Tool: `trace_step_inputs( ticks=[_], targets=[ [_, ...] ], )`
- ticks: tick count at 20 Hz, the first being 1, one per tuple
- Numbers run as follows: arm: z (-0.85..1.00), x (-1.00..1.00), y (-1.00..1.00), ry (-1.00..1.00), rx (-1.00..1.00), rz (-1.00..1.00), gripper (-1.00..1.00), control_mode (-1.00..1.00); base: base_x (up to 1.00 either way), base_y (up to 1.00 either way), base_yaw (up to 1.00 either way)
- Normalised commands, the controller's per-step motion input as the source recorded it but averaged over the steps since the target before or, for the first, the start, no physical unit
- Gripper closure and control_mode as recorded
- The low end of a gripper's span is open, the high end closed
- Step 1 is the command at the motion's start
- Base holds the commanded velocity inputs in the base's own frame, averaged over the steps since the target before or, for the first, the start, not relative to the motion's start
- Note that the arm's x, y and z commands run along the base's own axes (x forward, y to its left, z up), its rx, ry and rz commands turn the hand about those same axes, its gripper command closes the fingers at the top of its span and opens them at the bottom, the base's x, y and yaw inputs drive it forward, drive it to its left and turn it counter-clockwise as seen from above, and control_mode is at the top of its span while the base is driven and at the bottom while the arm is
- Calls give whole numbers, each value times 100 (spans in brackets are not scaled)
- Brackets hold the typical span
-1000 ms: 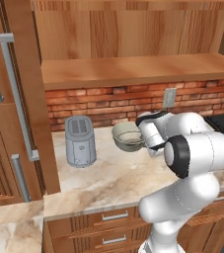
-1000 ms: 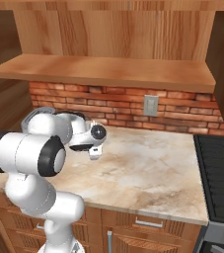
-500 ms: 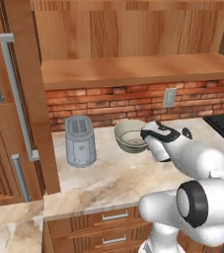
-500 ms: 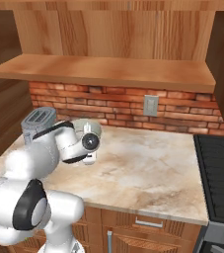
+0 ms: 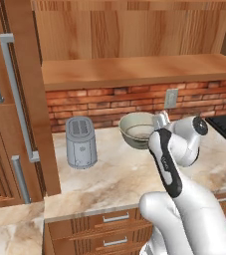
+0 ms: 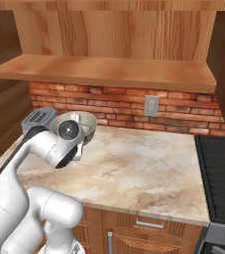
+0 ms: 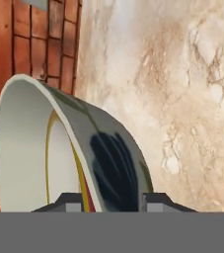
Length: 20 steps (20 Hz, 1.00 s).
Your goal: Pick up the bowls on the counter and stack them on top of one another in the open cabinet. Place the smaller bowl on top of the larger bowl.
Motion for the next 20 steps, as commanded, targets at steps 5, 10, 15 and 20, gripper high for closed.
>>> trace_step_inputs(
  ticks=[5, 10, 15, 20],
  targets=[
    [100, -58, 0, 21, 2, -2, 100, -100, 0, 0, 0],
    [100, -66, 0, 4, 2, 0, 100, -100, 0, 0, 0],
    [99, -44, 0, 0, 2, 0, 100, -100, 0, 0, 0],
    [89, -9, 1, -4, 0, 0, 100, -100, 0, 0, 0]
  ],
)
